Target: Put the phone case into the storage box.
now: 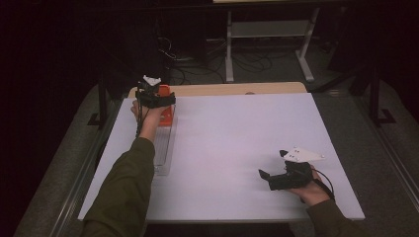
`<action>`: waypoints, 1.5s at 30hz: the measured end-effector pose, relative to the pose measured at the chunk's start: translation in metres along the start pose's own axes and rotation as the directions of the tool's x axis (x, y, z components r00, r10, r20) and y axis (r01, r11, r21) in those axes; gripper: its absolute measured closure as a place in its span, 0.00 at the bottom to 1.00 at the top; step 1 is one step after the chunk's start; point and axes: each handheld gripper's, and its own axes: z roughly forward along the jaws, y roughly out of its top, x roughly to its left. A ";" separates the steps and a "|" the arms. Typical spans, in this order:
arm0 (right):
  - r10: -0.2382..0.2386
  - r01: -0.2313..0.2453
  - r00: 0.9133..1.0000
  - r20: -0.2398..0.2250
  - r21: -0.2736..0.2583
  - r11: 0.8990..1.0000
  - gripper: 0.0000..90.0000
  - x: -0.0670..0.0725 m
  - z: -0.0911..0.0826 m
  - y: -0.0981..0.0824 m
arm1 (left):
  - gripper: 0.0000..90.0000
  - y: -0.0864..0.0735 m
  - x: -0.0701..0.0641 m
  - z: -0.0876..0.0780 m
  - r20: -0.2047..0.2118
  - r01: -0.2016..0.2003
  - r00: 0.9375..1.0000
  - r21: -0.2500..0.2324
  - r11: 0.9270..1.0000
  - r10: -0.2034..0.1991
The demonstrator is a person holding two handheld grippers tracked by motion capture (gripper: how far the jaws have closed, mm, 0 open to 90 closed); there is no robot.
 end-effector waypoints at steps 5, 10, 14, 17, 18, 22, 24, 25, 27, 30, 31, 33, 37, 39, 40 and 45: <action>0.001 -0.001 1.000 -0.001 0.000 1.000 0.00 0.000 0.000 0.000 | 0.03 0.001 0.002 -0.002 0.003 0.005 1.000 -0.011 1.000 -0.005; 0.006 -0.006 1.000 -0.003 -0.001 1.000 0.00 0.000 -0.001 0.000 | 0.03 0.004 0.004 -0.006 0.029 0.024 0.999 -0.023 0.999 -0.023; 0.002 -0.002 1.000 -0.003 -0.003 1.000 0.00 0.000 -0.001 0.000 | 0.01 0.009 0.007 -0.011 0.053 0.019 0.998 -0.006 1.000 -0.019; 0.002 -0.002 1.000 -0.003 -0.003 1.000 0.00 0.001 -0.001 0.000 | 0.01 0.012 0.009 -0.015 0.071 0.020 0.997 -0.006 1.000 -0.020; 0.003 -0.003 1.000 -0.002 -0.001 1.000 0.00 0.001 -0.001 0.000 | 0.01 0.013 0.010 -0.017 0.074 0.013 0.997 -0.001 1.000 -0.013; -0.002 0.002 1.000 0.003 -0.007 1.000 0.00 0.000 -0.002 0.000 | 0.01 0.015 0.013 -0.023 0.091 0.004 0.996 0.002 1.000 -0.005; -0.001 0.001 1.000 0.004 -0.007 1.000 0.00 0.000 -0.002 0.000 | 0.01 0.016 0.012 -0.025 0.101 0.023 0.995 -0.004 1.000 -0.022; -0.002 0.002 1.000 0.004 -0.007 1.000 0.00 0.000 -0.002 0.000 | 0.01 0.016 0.013 -0.026 0.108 0.013 0.994 -0.001 1.000 -0.013; -0.001 0.001 1.000 0.002 -0.009 1.000 0.00 0.000 -0.003 0.000 | 0.01 0.017 0.013 -0.030 0.115 -0.007 0.993 0.007 1.000 0.006; -0.003 0.003 1.000 0.001 -0.011 1.000 0.00 0.000 -0.003 0.001 | 0.01 0.018 0.013 -0.034 0.129 0.001 0.992 -0.006 1.000 0.000; -0.003 0.003 1.000 0.001 -0.011 1.000 0.00 0.000 -0.003 0.001 | 0.01 0.018 0.014 -0.035 0.135 0.000 0.991 -0.005 1.000 0.001; -0.002 0.002 1.000 0.003 -0.010 1.000 0.00 0.000 -0.004 0.001 | 0.01 0.018 0.015 -0.039 0.144 -0.010 0.990 0.003 1.000 0.010; 0.001 -0.001 1.000 0.003 -0.018 1.000 0.00 -0.001 -0.005 0.003 | 0.01 0.018 0.017 -0.046 0.174 -0.012 0.985 0.007 1.000 0.011; -0.005 0.005 1.000 0.001 -0.023 1.000 0.00 -0.001 -0.005 0.004 | 0.01 0.018 0.017 -0.049 0.179 -0.020 0.984 0.010 1.000 0.017; -0.003 0.003 1.000 -0.001 -0.021 1.000 0.00 -0.001 -0.005 0.004 | 0.01 0.017 0.017 -0.051 0.189 -0.028 0.982 0.008 1.000 0.026; 0.000 0.000 1.000 -0.007 -0.024 1.000 0.00 -0.002 -0.007 0.005 | 0.01 0.018 0.016 -0.061 0.231 -0.039 0.972 0.003 0.999 0.037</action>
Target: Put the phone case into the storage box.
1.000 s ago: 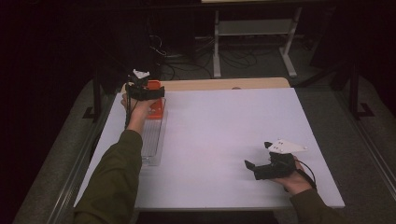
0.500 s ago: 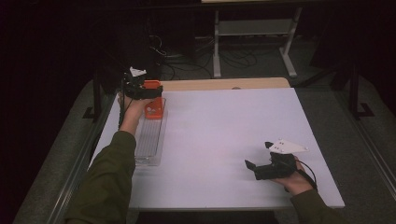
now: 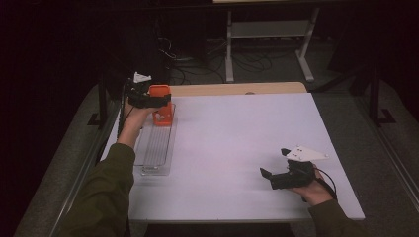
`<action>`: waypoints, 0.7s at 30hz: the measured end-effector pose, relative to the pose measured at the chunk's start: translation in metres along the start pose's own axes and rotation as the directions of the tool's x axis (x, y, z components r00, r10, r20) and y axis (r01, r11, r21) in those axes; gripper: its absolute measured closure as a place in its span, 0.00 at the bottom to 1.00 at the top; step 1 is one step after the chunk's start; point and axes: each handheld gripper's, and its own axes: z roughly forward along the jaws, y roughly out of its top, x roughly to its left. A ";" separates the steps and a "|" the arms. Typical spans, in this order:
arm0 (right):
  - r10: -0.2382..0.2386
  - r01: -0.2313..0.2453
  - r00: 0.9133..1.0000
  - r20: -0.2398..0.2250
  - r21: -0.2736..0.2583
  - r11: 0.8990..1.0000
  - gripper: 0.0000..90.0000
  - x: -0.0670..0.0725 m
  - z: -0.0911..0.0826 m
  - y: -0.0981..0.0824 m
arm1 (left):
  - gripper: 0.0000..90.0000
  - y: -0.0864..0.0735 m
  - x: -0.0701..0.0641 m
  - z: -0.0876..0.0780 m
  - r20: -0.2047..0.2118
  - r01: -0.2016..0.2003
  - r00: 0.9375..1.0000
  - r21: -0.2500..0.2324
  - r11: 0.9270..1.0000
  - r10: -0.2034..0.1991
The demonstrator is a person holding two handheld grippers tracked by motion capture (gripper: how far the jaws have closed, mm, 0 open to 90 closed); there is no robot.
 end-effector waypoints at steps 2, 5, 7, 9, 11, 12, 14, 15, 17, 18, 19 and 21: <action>0.005 -0.005 1.000 -0.001 -0.003 1.000 0.00 -0.001 -0.001 0.001 | 0.01 0.000 -0.002 -0.005 0.021 -0.020 1.000 0.002 1.000 0.020; 0.004 -0.004 1.000 -0.009 -0.003 1.000 0.00 -0.002 -0.002 0.002 | 0.01 0.000 -0.005 -0.010 0.052 -0.036 0.998 0.003 0.999 0.036; 0.007 -0.007 1.000 -0.016 -0.003 1.000 0.00 -0.002 -0.002 0.004 | 0.01 -0.001 -0.007 -0.013 0.068 -0.050 0.996 -0.002 0.999 0.050; 0.008 -0.008 1.000 -0.025 -0.004 1.000 0.00 -0.002 -0.003 0.005 | 0.01 -0.002 -0.009 -0.016 0.081 -0.058 0.995 0.001 0.998 0.058; 0.001 -0.001 1.000 -0.027 -0.006 1.000 0.00 -0.002 -0.003 0.005 | 0.01 -0.004 -0.011 -0.020 0.093 -0.071 0.993 -0.003 0.997 0.071; 0.002 -0.002 1.000 -0.028 -0.004 1.000 0.00 -0.002 -0.003 0.006 | 0.01 -0.005 -0.012 -0.022 0.106 -0.076 0.991 -0.006 0.997 0.076; 0.003 -0.003 1.000 -0.031 -0.003 1.000 0.00 -0.002 -0.003 0.006 | 0.01 -0.007 -0.013 -0.025 0.128 -0.075 0.989 -0.008 0.997 0.075; 0.007 -0.007 0.999 -0.034 -0.004 1.000 0.00 -0.001 -0.003 0.006 | 0.01 -0.008 -0.014 -0.026 0.139 -0.080 0.987 -0.012 0.997 0.081; 0.005 -0.005 0.999 -0.037 -0.001 1.000 0.00 -0.002 -0.003 0.007 | 0.01 -0.010 -0.017 -0.029 0.155 -0.084 0.984 -0.013 0.996 0.085; 0.004 -0.004 0.999 -0.038 -0.001 1.000 0.00 -0.002 -0.003 0.007 | 0.01 -0.011 -0.018 -0.029 0.165 -0.089 0.982 -0.020 0.996 0.091; -0.002 0.002 0.999 -0.038 -0.002 1.000 0.00 -0.002 -0.003 0.007 | 0.01 -0.012 -0.019 -0.031 0.174 -0.089 0.980 -0.018 0.996 0.091; -0.002 0.002 0.999 -0.041 -0.001 1.000 0.00 -0.002 -0.003 0.008 | 0.01 -0.014 -0.021 -0.033 0.190 -0.099 0.977 -0.017 0.995 0.100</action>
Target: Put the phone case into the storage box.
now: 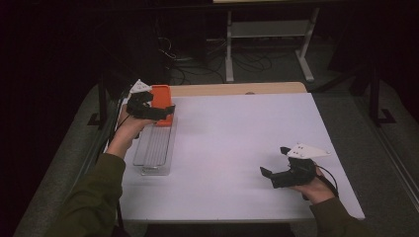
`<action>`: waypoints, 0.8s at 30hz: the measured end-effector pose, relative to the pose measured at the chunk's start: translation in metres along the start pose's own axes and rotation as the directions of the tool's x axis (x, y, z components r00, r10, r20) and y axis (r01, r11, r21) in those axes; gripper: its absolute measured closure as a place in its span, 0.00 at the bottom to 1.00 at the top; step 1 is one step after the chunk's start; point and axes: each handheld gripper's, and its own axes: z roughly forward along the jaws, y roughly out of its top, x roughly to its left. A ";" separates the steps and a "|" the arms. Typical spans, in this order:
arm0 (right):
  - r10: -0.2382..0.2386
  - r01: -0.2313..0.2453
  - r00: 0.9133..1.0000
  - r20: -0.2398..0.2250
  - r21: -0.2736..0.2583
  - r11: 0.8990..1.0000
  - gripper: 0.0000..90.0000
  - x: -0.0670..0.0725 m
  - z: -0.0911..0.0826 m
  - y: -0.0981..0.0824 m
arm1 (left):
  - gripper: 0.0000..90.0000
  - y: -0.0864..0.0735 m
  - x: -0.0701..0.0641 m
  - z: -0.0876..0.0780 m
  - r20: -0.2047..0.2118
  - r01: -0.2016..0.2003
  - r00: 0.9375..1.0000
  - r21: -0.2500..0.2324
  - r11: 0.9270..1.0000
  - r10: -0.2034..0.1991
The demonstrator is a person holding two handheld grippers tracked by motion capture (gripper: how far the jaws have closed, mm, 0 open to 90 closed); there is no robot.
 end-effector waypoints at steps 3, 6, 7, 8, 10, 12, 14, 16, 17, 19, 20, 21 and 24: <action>0.001 -0.001 1.000 -0.004 0.000 1.000 0.00 0.000 0.000 0.001 | 0.01 -0.003 -0.003 -0.003 0.028 -0.002 1.000 -0.005 1.000 0.002; 0.002 -0.002 1.000 -0.009 0.000 1.000 0.00 0.001 0.000 0.001 | 0.01 -0.007 -0.006 -0.006 0.054 -0.001 0.999 -0.014 1.000 0.002; 0.002 -0.002 1.000 -0.011 0.001 1.000 0.00 0.001 0.000 0.001 | 0.01 -0.008 -0.008 -0.008 0.063 -0.002 0.998 -0.013 1.000 0.003; -0.003 0.003 1.000 -0.012 -0.001 1.000 0.00 0.001 0.001 0.002 | 0.01 -0.009 -0.008 -0.009 0.069 -0.004 0.998 -0.016 1.000 0.005; -0.002 0.002 1.000 -0.015 0.001 1.000 0.00 0.001 0.000 0.003 | 0.01 -0.011 -0.011 -0.011 0.082 -0.007 0.997 -0.019 1.000 0.008; 0.001 -0.001 1.000 -0.018 -0.003 1.000 0.00 0.000 0.000 0.004 | 0.01 -0.013 -0.012 -0.014 0.098 -0.016 0.995 -0.019 1.000 0.018; -0.002 0.002 1.000 -0.020 -0.007 1.000 0.00 0.000 -0.001 0.005 | 0.01 -0.016 -0.016 -0.017 0.111 -0.022 0.994 -0.017 1.000 0.023; 0.004 -0.005 1.000 -0.021 -0.005 1.000 0.00 -0.001 -0.003 0.007 | 0.02 -0.018 -0.018 -0.019 0.129 -0.015 0.991 -0.022 1.000 0.018; -0.002 0.001 1.000 -0.019 -0.013 1.000 0.00 -0.002 -0.003 0.008 | 0.03 -0.019 -0.019 -0.021 0.141 -0.011 0.990 -0.021 1.000 0.014; -0.002 0.002 1.000 -0.019 -0.019 1.000 0.00 -0.003 -0.005 0.009 | 0.03 -0.021 -0.021 -0.023 0.154 -0.009 0.988 -0.027 1.000 0.013; 0.004 -0.004 1.000 -0.020 -0.021 1.000 0.00 -0.003 -0.005 0.010 | 0.03 -0.022 -0.022 -0.024 0.159 -0.020 0.987 -0.025 0.999 0.024; 0.002 -0.002 1.000 -0.019 -0.024 1.000 0.00 -0.003 -0.006 0.010 | 0.03 -0.024 -0.024 -0.024 0.166 -0.010 0.986 -0.024 1.000 0.014; 0.001 -0.002 1.000 -0.020 -0.029 1.000 0.00 -0.004 -0.008 0.012 | 0.02 -0.026 -0.029 -0.027 0.187 -0.015 0.982 -0.024 1.000 0.019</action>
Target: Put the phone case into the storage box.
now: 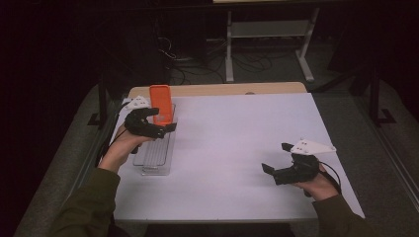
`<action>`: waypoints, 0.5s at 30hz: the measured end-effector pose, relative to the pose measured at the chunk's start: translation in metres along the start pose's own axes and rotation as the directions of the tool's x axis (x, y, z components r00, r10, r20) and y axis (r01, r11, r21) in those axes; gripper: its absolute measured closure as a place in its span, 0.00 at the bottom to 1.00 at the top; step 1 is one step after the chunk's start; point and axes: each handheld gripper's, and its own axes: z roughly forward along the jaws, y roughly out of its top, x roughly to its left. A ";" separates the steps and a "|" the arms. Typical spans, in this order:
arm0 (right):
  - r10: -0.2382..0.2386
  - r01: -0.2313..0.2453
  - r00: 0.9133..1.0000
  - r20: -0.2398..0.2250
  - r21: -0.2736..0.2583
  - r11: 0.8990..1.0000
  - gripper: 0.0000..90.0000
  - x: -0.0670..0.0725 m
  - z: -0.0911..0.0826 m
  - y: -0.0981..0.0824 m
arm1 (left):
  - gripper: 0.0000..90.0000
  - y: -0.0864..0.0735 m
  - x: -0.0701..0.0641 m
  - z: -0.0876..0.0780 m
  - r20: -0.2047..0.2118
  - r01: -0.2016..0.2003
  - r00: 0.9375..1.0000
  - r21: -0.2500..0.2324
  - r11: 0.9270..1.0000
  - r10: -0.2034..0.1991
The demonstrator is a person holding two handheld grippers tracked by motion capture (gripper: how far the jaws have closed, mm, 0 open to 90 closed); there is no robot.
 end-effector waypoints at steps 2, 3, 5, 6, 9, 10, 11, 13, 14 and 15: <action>-0.002 0.002 1.000 -0.001 -0.004 1.000 0.00 0.000 0.000 0.001 | 0.01 -0.002 -0.003 -0.002 0.005 -0.007 1.000 -0.004 1.000 0.007; 0.000 0.000 1.000 -0.002 -0.002 1.000 0.00 0.000 -0.001 0.001 | 0.01 -0.003 -0.004 -0.002 0.011 -0.007 1.000 -0.006 1.000 0.007; 0.001 -0.001 1.000 -0.005 0.000 1.000 0.00 0.000 -0.001 0.001 | 0.00 -0.006 -0.007 -0.003 0.019 -0.007 1.000 -0.004 1.000 0.007; 0.001 -0.001 1.000 -0.006 0.001 1.000 0.00 0.000 -0.001 0.002 | 0.00 -0.007 -0.009 -0.004 0.028 -0.004 1.000 -0.002 1.000 0.004; 0.001 -0.001 1.000 -0.010 0.002 1.000 0.00 0.000 0.000 0.002 | 0.00 -0.012 -0.015 -0.005 0.046 -0.023 0.999 -0.002 1.000 0.023; 0.001 -0.001 1.000 -0.011 0.003 1.000 0.00 0.001 0.000 0.003 | 0.00 -0.013 -0.017 -0.006 0.052 -0.027 0.998 0.000 1.000 0.027; -0.004 0.004 1.000 -0.011 -0.001 1.000 0.00 0.001 0.000 0.003 | 0.00 -0.015 -0.019 -0.006 0.062 -0.031 0.998 0.003 1.000 0.031; -0.007 0.007 1.000 -0.013 -0.001 1.000 0.00 0.001 0.000 0.003 | 0.00 -0.019 -0.024 -0.007 0.074 -0.042 0.996 0.003 0.999 0.042; -0.008 0.008 1.000 -0.014 0.001 1.000 0.00 0.001 0.000 0.003 | 0.00 -0.020 -0.026 -0.007 0.083 -0.046 0.996 0.005 0.999 0.045; -0.009 0.009 1.000 -0.015 0.002 1.000 0.00 0.001 0.000 0.004 | 0.00 -0.022 -0.028 -0.007 0.089 -0.051 0.995 0.007 0.999 0.051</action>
